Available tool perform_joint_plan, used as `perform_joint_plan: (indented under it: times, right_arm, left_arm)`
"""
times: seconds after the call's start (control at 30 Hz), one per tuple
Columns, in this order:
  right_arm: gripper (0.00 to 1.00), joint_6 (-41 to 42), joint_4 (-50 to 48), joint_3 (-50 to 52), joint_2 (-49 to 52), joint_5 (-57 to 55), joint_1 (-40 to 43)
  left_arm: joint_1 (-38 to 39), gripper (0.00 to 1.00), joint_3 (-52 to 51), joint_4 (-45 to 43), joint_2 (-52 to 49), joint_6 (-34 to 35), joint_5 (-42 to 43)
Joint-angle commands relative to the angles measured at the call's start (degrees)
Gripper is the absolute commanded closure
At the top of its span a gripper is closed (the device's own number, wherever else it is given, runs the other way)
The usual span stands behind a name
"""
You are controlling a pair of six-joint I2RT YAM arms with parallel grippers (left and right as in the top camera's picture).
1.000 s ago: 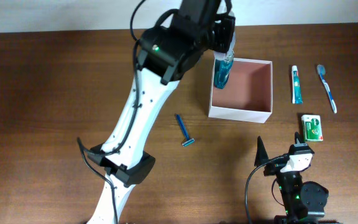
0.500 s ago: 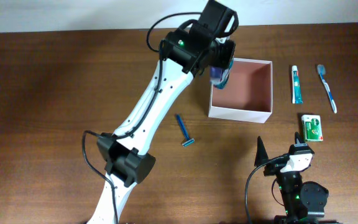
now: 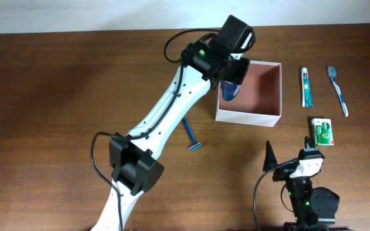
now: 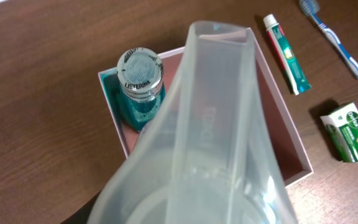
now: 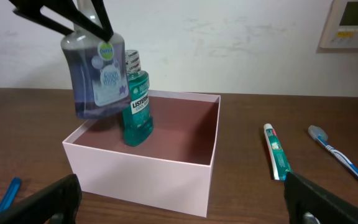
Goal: Pack container
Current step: 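Carry the soap bottle into the box beside the Listerine and release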
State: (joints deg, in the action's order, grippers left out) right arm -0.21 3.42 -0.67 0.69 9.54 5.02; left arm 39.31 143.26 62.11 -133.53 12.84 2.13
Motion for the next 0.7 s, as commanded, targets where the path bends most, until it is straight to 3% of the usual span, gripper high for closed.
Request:
perform_joint_plan:
  times: [0.0, 0.17, 0.67]
  right_arm:
    - [0.01, 0.0, 0.2, 0.3, -0.4, -0.3, -0.5]
    - [0.01, 0.0, 0.2, 0.3, -0.4, -0.3, -0.5]
    - [0.01, 0.0, 0.2, 0.3, -0.4, -0.3, -0.5]
  left_arm:
    - [0.0, 0.67, -1.6, -2.1, 1.7, -1.2, 0.7]
    - [0.5, 0.67, -1.7, -2.9, 1.7, -3.5, 3.3]
    - [1.9, 0.67, -3.5, -2.6, -1.8, -3.7, -3.7]
